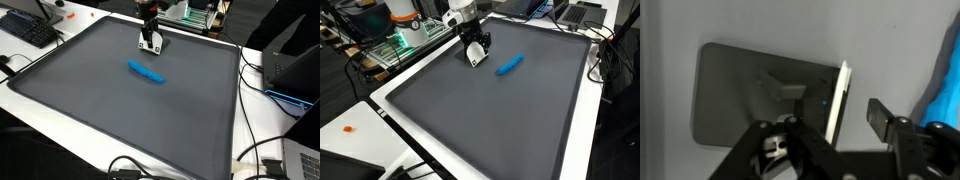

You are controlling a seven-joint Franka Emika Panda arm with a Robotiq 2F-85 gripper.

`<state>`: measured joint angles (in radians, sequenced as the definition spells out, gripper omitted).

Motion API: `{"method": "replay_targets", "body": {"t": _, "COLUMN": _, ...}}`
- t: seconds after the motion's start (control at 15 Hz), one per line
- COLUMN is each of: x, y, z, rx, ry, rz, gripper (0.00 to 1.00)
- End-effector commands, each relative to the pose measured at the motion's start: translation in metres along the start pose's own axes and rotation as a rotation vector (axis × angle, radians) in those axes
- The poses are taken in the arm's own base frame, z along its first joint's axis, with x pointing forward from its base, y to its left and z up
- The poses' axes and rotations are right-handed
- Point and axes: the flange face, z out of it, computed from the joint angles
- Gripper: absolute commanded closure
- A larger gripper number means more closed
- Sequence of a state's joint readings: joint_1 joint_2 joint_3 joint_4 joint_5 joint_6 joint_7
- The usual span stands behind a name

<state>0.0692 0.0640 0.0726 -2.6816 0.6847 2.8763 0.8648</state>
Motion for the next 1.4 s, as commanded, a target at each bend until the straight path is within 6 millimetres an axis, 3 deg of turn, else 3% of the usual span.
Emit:
{"method": "replay_targets", "body": {"t": 0.0, "x": -0.002, "y": 0.004, "z": 0.004, "rx": -0.003, "ry": 0.024, "rz": 0.017, "gripper": 0.54}}
{"method": "replay_targets", "body": {"t": 0.13, "x": -0.002, "y": 0.005, "z": 0.005, "rx": -0.006, "ry": 0.027, "rz": 0.025, "gripper": 0.64}}
{"method": "replay_targets", "body": {"t": 0.4, "x": -0.001, "y": 0.005, "z": 0.005, "rx": -0.010, "ry": 0.029, "rz": 0.046, "gripper": 0.70}}
{"method": "replay_targets", "body": {"t": 0.67, "x": 0.001, "y": 0.005, "z": 0.002, "rx": -0.008, "ry": 0.031, "rz": 0.071, "gripper": 0.98}}
{"method": "replay_targets", "body": {"t": 1.13, "x": 0.001, "y": 0.003, "z": -0.004, "rx": -0.005, "ry": 0.032, "rz": 0.097, "gripper": 0.99}}
{"method": "replay_targets", "body": {"t": 1.33, "x": -0.002, "y": 0.002, "z": -0.017, "rx": 0.010, "ry": 0.025, "rz": 0.064, "gripper": 0.99}}
